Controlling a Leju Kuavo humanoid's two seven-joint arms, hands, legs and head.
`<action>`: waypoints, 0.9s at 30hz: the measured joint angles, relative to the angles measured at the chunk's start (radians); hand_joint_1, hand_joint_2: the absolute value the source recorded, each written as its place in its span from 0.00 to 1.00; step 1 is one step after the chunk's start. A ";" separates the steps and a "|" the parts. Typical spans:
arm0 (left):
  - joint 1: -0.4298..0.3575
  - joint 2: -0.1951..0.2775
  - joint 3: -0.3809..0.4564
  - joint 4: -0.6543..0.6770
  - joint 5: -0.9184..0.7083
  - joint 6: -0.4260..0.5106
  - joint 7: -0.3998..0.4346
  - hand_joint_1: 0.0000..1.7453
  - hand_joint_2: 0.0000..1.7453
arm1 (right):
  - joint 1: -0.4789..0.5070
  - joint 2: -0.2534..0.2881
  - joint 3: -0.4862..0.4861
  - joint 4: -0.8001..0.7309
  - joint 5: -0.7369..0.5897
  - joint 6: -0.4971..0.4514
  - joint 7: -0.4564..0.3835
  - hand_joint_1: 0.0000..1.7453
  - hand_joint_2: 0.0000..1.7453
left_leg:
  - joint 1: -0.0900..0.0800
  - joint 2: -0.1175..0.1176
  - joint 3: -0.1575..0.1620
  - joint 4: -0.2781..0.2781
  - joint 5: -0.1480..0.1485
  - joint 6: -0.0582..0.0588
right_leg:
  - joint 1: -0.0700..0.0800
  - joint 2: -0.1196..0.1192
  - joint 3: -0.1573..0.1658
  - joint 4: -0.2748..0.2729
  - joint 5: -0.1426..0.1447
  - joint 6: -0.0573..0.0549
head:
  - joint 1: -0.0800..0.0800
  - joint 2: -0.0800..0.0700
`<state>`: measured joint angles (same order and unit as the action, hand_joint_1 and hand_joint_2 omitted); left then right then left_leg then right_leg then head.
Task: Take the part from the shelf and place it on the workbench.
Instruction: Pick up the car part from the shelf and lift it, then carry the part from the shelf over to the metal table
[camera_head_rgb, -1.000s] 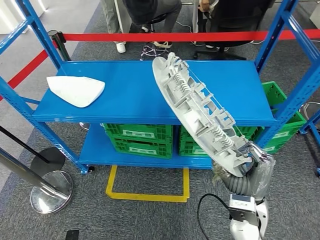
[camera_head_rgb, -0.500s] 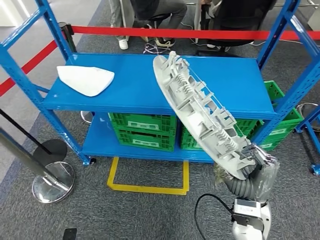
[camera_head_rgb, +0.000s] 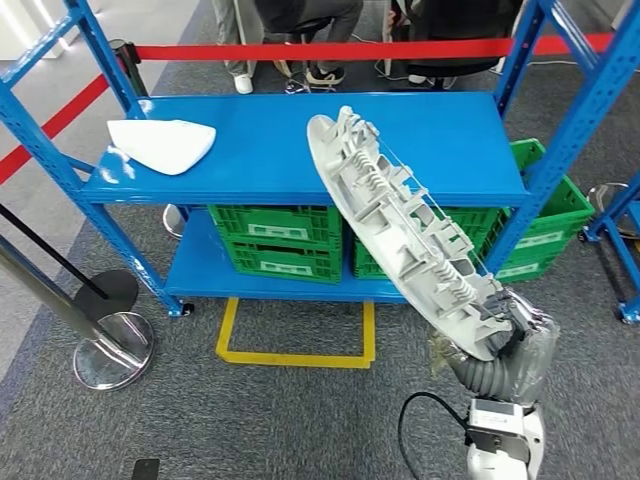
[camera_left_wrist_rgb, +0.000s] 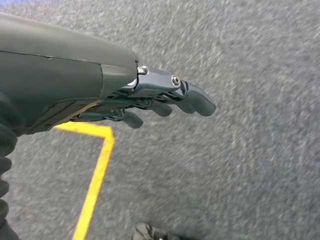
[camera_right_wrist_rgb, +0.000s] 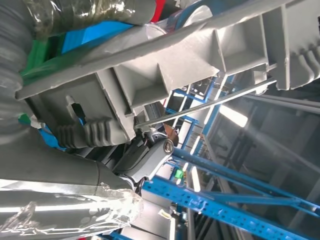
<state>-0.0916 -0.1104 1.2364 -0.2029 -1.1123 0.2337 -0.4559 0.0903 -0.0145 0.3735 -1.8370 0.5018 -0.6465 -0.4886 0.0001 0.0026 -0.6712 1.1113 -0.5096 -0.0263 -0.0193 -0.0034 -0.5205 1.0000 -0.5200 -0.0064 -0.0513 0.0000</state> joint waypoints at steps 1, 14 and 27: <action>0.000 -0.001 0.000 0.000 -0.001 0.000 0.000 0.00 1.00 | 0.001 0.000 -0.001 -0.001 0.000 0.000 0.000 1.00 1.00 | 0.002 0.000 -0.019 0.068 -0.046 -0.004 | 0.001 -0.001 -0.012 0.001 0.009 -0.004 | -0.002 0.000; -0.003 -0.003 0.000 0.000 -0.005 0.000 0.000 0.00 1.00 | 0.004 0.000 -0.008 -0.005 0.001 0.000 0.001 1.00 1.00 | -0.004 0.001 0.172 -0.157 0.021 0.047 | 0.014 0.001 -0.110 0.026 0.060 0.034 | 0.001 0.000; -0.003 -0.006 -0.002 0.000 -0.011 0.001 -0.003 0.00 1.00 | 0.013 -0.005 -0.019 -0.009 -0.003 0.014 0.004 1.00 1.00 | -0.016 0.003 0.088 -0.136 0.081 0.031 | 0.014 0.002 0.036 -0.030 -0.007 0.018 | 0.006 0.000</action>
<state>-0.0947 -0.1165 1.2345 -0.2031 -1.1231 0.2344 -0.4589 0.1031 -0.0198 0.3546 -1.8461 0.4991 -0.6321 -0.4848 -0.0156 0.0053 -0.5828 0.9752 -0.4285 0.0052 -0.0057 -0.0011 -0.4845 0.9703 -0.5266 0.0118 -0.0456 0.0000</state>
